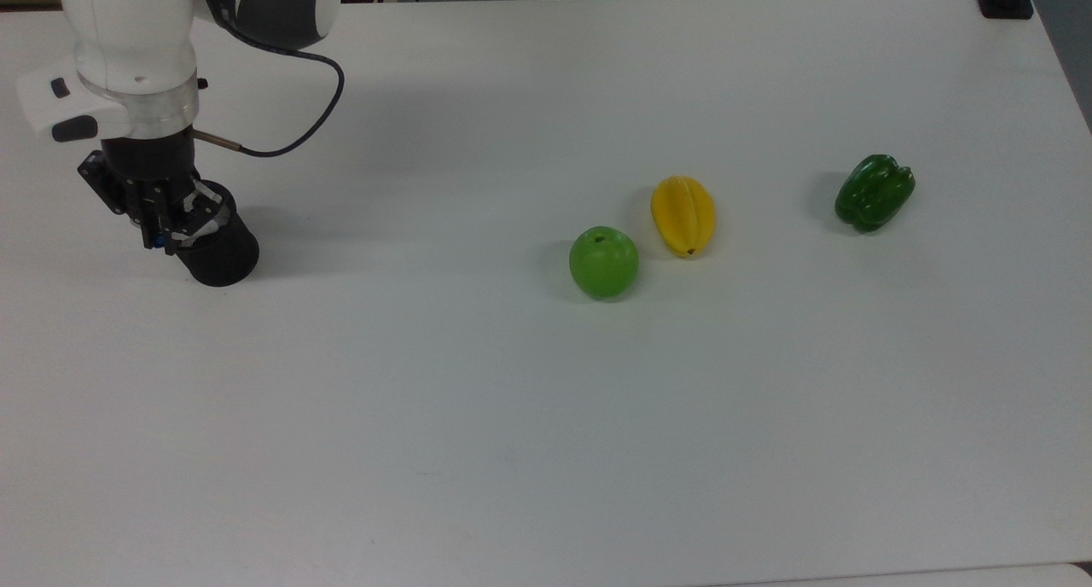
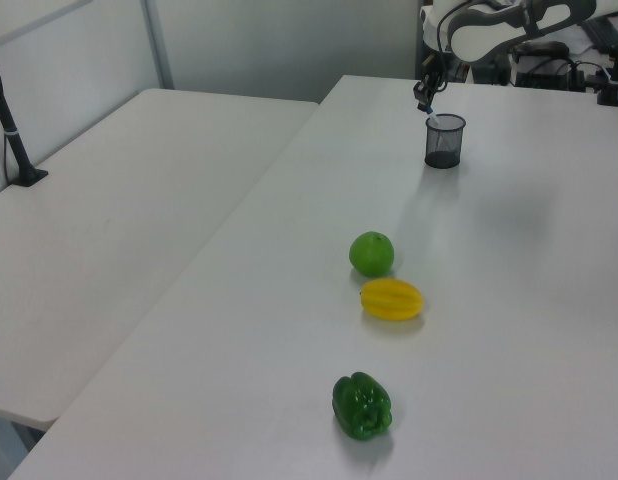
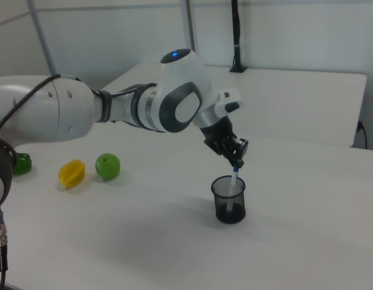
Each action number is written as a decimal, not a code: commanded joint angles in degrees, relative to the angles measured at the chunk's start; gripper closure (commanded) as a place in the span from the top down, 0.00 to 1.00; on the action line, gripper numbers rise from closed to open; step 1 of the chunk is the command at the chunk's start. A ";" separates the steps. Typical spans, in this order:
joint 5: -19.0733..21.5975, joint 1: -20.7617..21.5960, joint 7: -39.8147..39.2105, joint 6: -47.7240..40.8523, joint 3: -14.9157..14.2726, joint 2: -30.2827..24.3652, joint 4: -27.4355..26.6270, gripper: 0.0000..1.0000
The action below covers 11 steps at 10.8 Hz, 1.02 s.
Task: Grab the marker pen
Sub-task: 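Lift the marker up out of the pen cup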
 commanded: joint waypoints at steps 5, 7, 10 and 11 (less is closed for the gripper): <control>1.14 -0.76 0.84 -3.14 -0.18 -9.47 -0.46 0.00; 1.67 -0.23 0.84 -6.38 0.26 -11.67 -0.38 0.00; 8.68 0.99 0.75 -16.72 1.22 -13.52 4.70 0.00; 9.05 2.57 0.84 -21.12 1.23 -13.61 6.29 0.00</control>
